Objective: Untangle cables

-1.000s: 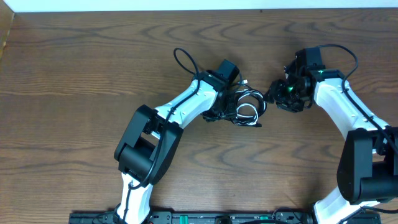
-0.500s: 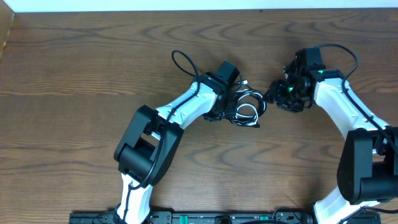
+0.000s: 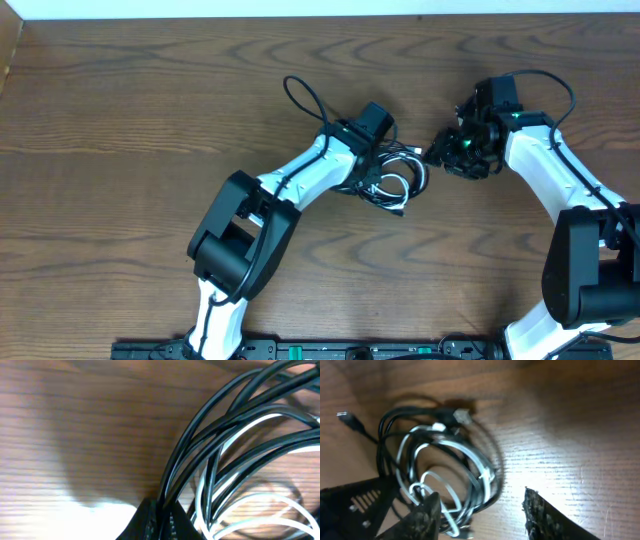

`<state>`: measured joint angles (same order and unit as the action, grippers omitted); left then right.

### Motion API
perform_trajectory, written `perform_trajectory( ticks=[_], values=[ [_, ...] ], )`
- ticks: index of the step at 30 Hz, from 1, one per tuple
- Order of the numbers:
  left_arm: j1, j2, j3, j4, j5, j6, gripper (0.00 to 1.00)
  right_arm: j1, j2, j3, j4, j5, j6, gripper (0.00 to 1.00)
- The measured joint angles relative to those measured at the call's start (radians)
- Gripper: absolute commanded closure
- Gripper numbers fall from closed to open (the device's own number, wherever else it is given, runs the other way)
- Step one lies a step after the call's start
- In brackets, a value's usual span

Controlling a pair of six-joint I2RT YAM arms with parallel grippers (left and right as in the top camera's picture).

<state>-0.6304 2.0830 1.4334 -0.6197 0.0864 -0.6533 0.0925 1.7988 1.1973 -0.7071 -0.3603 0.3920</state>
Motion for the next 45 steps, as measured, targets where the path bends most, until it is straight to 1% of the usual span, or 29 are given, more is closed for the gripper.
perform_trajectory(
  ticks=[2,4,8,9,13,17,23,29,36,38,40,44,45],
  values=[
    [0.019,-0.023,-0.001,-0.011,0.001,0.048,0.93,0.000,-0.001,0.000,0.004,-0.005,-0.026,0.51],
    [0.039,-0.088,-0.001,-0.012,0.008,0.095,0.93,0.000,-0.006,0.000,0.005,-0.031,-0.066,0.50],
    [0.066,-0.317,0.002,0.004,0.013,0.165,0.92,0.002,-0.056,0.018,0.009,-0.153,-0.160,0.48],
    [0.068,-0.420,0.003,0.023,0.016,0.186,0.93,0.007,-0.096,0.030,0.021,-0.204,-0.179,0.48],
    [0.068,-0.560,0.008,0.039,0.020,0.209,0.93,0.050,-0.219,0.043,0.093,-0.296,-0.177,0.47],
    [0.068,-0.606,0.008,0.045,0.040,0.213,0.93,0.103,-0.278,0.054,0.171,-0.337,-0.097,0.48],
    [0.067,-0.608,0.008,0.048,0.057,0.209,0.93,0.169,-0.267,0.055,0.229,-0.352,0.069,0.46],
    [0.068,-0.608,0.008,0.048,0.092,0.207,0.93,0.206,-0.261,0.055,0.245,-0.341,0.201,0.41],
    [0.068,-0.608,0.008,0.048,0.103,0.181,0.93,0.260,-0.240,0.055,0.253,-0.286,0.341,0.42],
    [0.068,-0.608,0.008,0.048,0.104,0.176,0.93,0.271,-0.218,0.055,0.281,-0.277,0.369,0.42],
    [0.068,-0.608,0.008,0.049,0.111,0.173,0.93,0.278,-0.186,0.055,0.319,-0.272,0.394,0.46],
    [0.068,-0.608,0.008,0.049,0.126,0.150,0.93,0.280,-0.108,0.055,0.377,-0.268,0.446,0.70],
    [0.068,-0.608,0.008,0.048,0.126,0.145,0.93,0.280,-0.089,0.055,0.384,-0.268,0.459,0.79]
  ],
)
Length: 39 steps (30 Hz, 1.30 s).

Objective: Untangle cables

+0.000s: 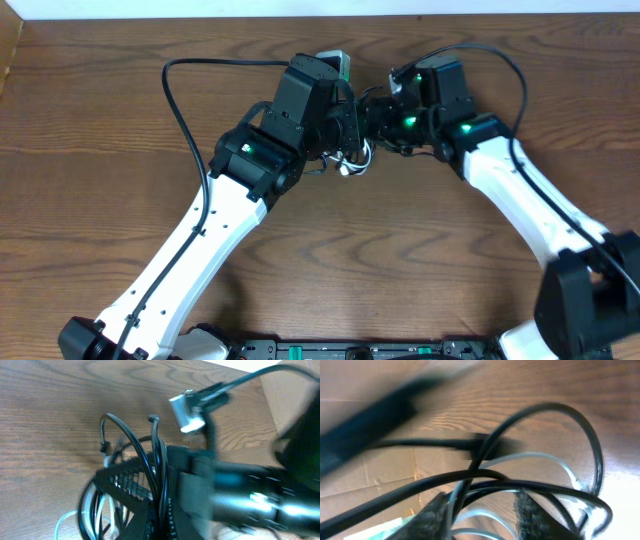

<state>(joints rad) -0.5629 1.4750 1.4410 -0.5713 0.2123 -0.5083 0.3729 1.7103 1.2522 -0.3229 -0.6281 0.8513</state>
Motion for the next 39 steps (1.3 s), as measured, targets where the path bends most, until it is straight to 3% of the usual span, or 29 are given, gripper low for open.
perform_trajectory(
  ticks=[4,14,25,27,33,34,35,39],
  values=[
    [0.005,0.000,0.000,-0.002,0.005,-0.015,0.93,0.000,0.066,0.000,-0.019,0.003,-0.002,0.99],
    [0.202,-0.019,-0.005,-0.008,0.141,-0.019,0.93,-0.038,0.095,0.009,-0.377,0.188,-0.176,0.99],
    [0.356,-0.099,-0.006,-0.002,0.309,-0.019,0.93,-0.045,0.101,0.009,-0.430,0.322,-0.336,0.99],
    [0.355,-0.100,-0.006,-0.005,0.320,-0.019,0.93,-0.045,0.101,0.009,-0.391,0.263,-0.390,0.92],
    [0.354,-0.100,-0.006,-0.006,0.337,-0.019,0.93,-0.045,0.101,0.009,-0.240,-0.008,-0.558,0.59],
    [0.354,-0.100,-0.006,-0.005,0.338,-0.019,0.93,-0.044,0.101,0.009,-0.218,-0.055,-0.591,0.47],
    [0.354,-0.100,-0.006,-0.002,0.340,-0.020,0.93,-0.044,0.101,0.009,-0.201,-0.091,-0.620,0.41],
    [0.354,-0.100,-0.006,0.006,0.348,-0.039,0.93,-0.029,0.093,0.009,-0.111,-0.196,-0.729,0.22]
  ],
)
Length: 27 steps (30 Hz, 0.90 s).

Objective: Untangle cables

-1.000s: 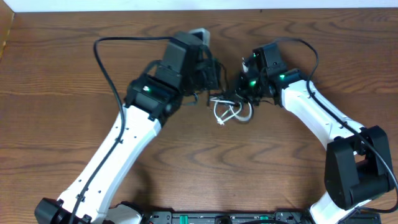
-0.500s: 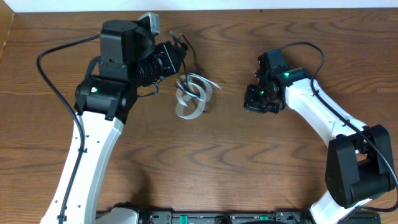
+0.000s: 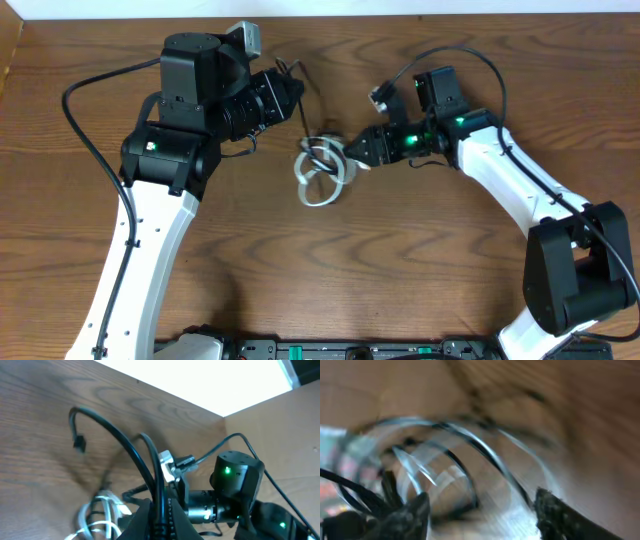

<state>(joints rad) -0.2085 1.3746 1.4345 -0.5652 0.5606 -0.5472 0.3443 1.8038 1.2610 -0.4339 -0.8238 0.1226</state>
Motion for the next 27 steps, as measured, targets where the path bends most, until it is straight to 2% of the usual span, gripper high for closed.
perform_trajectory(
  ticks=[2,10,22,27],
  values=[
    [0.000,0.000,0.000,0.009,0.011,-0.005,0.92,0.020,-0.005,0.000,0.028,-0.030,-0.065,0.20],
    [-0.001,0.000,0.000,0.013,0.052,-0.031,0.92,0.114,-0.006,0.000,0.043,-0.071,-0.283,0.23],
    [-0.001,0.000,0.000,0.014,0.089,-0.055,0.93,0.146,-0.006,0.000,0.074,-0.098,-0.316,0.25],
    [-0.001,0.000,0.000,0.013,0.090,-0.056,0.92,0.158,-0.006,0.000,0.089,-0.103,-0.315,0.36]
  ],
)
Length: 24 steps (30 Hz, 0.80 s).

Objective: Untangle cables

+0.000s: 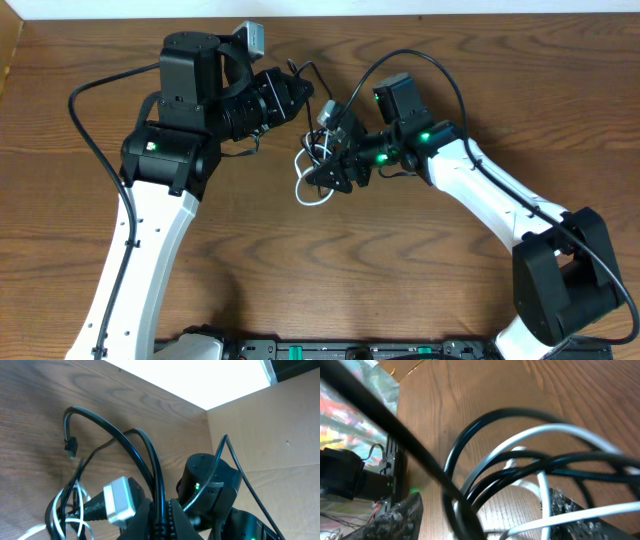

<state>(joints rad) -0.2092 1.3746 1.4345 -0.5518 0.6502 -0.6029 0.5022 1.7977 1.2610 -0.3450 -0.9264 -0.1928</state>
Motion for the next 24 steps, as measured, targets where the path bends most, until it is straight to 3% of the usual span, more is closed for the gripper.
perform_trajectory(
  ticks=[3,8,14,18,24],
  values=[
    [0.000,0.000,0.000,0.000,0.003,-0.002,0.93,0.021,0.000,0.000,0.034,0.007,0.001,0.50],
    [0.000,0.000,0.000,0.000,0.003,-0.011,0.92,0.072,0.000,0.000,0.055,0.077,0.023,0.99],
    [0.018,0.000,0.000,-0.060,-0.079,0.014,0.92,0.044,-0.008,0.000,-0.028,0.151,0.134,0.99],
    [0.047,0.000,0.000,-0.163,-0.253,0.053,0.93,-0.032,-0.066,-0.004,-0.124,0.180,0.190,0.99],
    [0.061,0.037,0.000,-0.287,-0.545,0.091,0.93,-0.148,-0.303,-0.003,-0.267,0.317,0.373,0.99]
  ],
)
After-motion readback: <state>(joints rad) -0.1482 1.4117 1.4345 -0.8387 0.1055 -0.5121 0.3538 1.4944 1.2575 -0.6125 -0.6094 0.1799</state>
